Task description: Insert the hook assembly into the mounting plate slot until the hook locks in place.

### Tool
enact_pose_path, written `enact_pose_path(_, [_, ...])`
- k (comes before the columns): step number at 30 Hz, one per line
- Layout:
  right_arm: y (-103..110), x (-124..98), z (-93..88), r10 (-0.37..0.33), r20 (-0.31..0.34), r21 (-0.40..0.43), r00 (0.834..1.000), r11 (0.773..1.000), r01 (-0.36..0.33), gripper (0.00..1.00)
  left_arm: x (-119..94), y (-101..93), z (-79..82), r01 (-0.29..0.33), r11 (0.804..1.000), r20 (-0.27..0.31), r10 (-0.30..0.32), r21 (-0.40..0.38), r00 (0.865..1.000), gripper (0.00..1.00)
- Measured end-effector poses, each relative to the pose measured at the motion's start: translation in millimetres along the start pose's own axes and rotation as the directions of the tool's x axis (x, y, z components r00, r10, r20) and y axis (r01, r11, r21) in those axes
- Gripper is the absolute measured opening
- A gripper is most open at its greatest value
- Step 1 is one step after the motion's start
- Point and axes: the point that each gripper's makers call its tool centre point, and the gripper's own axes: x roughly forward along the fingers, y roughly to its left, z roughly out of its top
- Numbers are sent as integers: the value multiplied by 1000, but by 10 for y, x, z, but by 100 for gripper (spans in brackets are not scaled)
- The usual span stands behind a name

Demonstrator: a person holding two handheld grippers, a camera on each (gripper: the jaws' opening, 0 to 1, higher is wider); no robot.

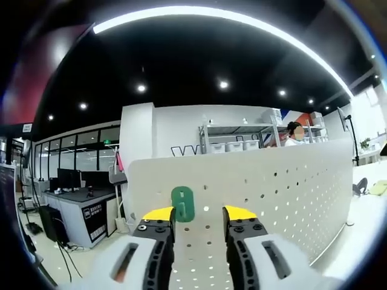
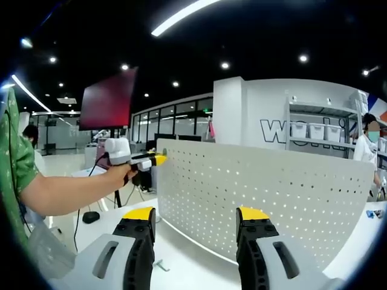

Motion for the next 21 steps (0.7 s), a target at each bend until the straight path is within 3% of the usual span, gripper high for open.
enact_pose_path(21, [81, -116, 74, 8, 26, 6, 1000, 1000, -8, 54, -309, -311, 31, 120, 992, -42, -122, -46, 992, 65])
